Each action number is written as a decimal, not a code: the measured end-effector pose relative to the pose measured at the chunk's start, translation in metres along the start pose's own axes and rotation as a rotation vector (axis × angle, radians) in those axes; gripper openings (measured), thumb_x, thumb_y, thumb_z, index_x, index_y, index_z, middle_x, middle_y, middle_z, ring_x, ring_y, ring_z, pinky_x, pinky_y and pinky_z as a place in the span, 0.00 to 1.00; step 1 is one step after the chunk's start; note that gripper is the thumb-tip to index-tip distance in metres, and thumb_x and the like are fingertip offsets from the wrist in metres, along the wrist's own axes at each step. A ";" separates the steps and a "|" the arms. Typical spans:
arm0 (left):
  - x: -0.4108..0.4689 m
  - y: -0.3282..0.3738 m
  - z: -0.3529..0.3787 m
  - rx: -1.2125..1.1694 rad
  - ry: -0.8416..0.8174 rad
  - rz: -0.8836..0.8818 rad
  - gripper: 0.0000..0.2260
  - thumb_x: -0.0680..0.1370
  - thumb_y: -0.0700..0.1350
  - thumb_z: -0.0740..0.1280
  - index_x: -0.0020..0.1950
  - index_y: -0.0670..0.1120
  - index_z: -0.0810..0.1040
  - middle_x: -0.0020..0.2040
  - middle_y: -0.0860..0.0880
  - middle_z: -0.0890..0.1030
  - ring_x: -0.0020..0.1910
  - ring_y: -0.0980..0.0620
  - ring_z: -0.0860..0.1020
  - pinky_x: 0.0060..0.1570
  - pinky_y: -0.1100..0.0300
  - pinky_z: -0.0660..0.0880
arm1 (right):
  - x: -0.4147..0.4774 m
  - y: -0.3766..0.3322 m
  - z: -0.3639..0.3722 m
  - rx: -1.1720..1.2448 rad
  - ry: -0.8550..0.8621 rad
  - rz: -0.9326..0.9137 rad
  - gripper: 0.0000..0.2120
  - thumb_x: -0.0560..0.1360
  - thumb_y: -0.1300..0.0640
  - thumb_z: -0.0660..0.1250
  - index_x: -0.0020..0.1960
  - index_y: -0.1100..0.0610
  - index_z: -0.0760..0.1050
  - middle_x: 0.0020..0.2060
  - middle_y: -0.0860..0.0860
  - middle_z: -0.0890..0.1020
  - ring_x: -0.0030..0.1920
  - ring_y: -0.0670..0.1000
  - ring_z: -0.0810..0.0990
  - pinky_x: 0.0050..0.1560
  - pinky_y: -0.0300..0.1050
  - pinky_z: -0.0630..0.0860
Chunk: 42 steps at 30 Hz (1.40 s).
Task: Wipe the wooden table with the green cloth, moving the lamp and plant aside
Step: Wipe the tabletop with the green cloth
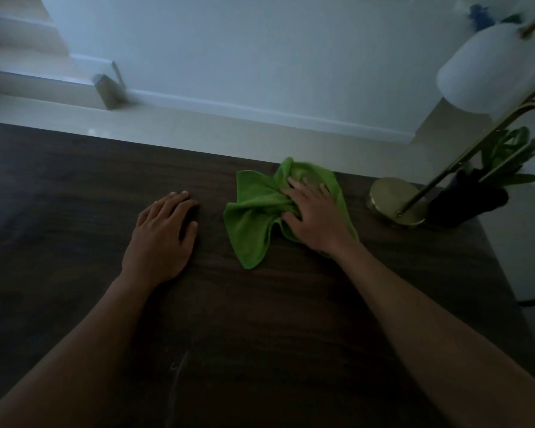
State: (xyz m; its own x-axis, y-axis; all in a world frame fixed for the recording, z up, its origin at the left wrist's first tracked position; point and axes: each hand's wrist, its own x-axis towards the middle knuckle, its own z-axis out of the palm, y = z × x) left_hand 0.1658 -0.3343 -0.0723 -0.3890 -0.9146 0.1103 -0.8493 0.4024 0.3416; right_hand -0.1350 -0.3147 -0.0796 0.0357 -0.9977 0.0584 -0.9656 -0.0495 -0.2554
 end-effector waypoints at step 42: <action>-0.134 -0.062 -0.034 -0.084 0.076 -0.075 0.21 0.80 0.52 0.57 0.73 0.49 0.69 0.75 0.52 0.65 0.75 0.59 0.56 0.74 0.63 0.47 | 0.011 -0.077 0.005 0.199 0.012 0.095 0.29 0.77 0.51 0.64 0.75 0.56 0.60 0.76 0.54 0.60 0.74 0.54 0.59 0.72 0.48 0.55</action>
State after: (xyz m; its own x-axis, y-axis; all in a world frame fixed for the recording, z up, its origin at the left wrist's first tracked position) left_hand 0.2823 -0.2382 -0.0766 -0.2947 -0.9435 0.1514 -0.8410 0.3313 0.4277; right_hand -0.0594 -0.3224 -0.0638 -0.0576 -0.9977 0.0361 -0.8943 0.0355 -0.4460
